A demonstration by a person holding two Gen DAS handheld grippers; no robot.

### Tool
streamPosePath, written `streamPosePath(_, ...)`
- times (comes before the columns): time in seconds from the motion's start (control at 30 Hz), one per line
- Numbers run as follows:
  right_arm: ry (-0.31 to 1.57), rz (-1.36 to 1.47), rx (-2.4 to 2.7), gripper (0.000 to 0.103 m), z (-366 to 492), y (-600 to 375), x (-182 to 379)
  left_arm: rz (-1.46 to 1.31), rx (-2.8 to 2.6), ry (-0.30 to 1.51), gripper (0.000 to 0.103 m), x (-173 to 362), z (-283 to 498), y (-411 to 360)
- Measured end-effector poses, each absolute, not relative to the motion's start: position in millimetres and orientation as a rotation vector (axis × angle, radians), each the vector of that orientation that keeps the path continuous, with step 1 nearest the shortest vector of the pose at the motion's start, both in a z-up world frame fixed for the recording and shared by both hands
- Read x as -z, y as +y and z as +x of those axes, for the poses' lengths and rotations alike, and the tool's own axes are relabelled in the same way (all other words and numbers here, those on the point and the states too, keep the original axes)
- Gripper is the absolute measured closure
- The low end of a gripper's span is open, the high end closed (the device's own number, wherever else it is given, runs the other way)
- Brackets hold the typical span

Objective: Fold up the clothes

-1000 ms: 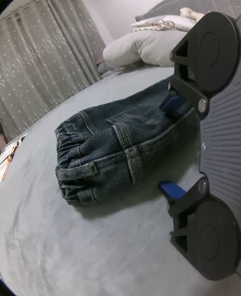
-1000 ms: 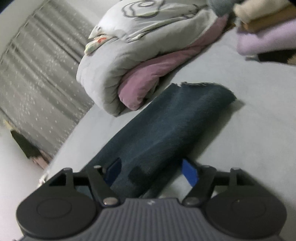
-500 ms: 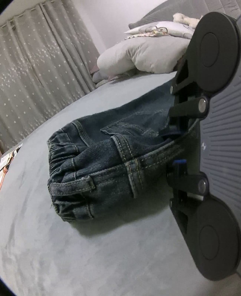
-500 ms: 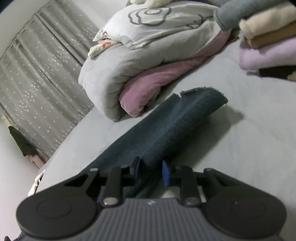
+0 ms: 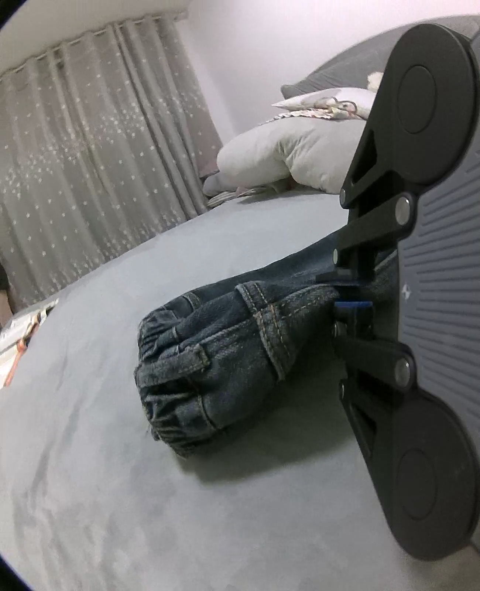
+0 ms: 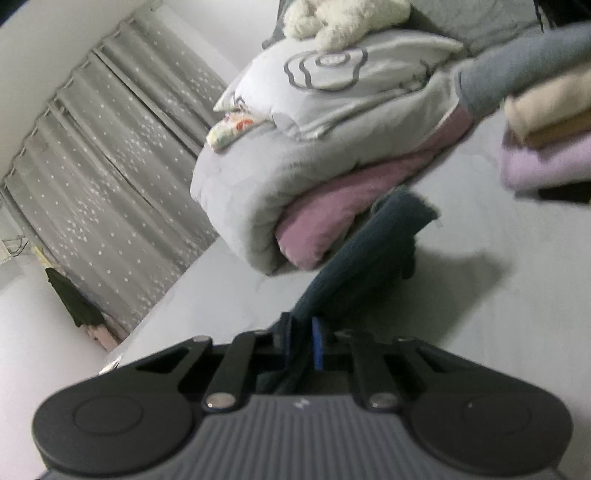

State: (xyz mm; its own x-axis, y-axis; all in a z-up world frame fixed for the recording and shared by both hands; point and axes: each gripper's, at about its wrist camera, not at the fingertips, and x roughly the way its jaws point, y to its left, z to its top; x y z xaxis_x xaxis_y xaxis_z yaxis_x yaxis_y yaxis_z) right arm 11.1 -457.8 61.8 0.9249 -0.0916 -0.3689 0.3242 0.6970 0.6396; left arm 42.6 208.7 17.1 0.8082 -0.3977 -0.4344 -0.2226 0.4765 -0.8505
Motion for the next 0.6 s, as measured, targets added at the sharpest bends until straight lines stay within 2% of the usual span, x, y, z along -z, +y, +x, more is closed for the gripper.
streamPosePath(0.13, 0.393, 0.826, 0.286, 0.100, 11, -471, -44, -1.047, 0.074, 0.700, 0.099, -9, 37, 203)
streamPosePath(0.23, 0.432, 0.923, 0.275, 0.091, 13, -477, -26, -1.039, 0.067, 0.705, 0.098, -8, 35, 202)
streamPosePath(0.33, 0.434, 0.983, 0.260, 0.048, 16, -475, -16, -1.029, 0.046, 0.744, 0.094, -1, 39, 198)
streamPosePath(0.37, 0.436, 0.978, 0.255, 0.039, 18, -472, -15, -1.018, 0.036, 0.749, 0.091, -1, 40, 197)
streamPosePath(0.4, 0.441, 0.960, 0.251, 0.033, 21, -469, -16, -1.007, 0.026, 0.753, 0.082, 0, 40, 197)
streamPosePath(0.43, 0.447, 0.943, 0.248, 0.019, 24, -465, -17, -0.996, 0.016, 0.757, 0.077, 0, 40, 196)
streamPosePath(0.47, 0.456, 0.924, 0.245, 0.009, 28, -461, -17, -0.981, 0.002, 0.764, 0.063, -1, 41, 196)
streamPosePath(0.5, 0.470, 0.900, 0.245, 0.009, 31, -455, -16, -0.967, -0.011, 0.771, 0.052, -1, 42, 195)
streamPosePath(0.6, 0.497, 0.817, 0.256, 0.009, 40, -436, -13, -0.974, -0.001, 0.782, 0.045, 3, 43, 194)
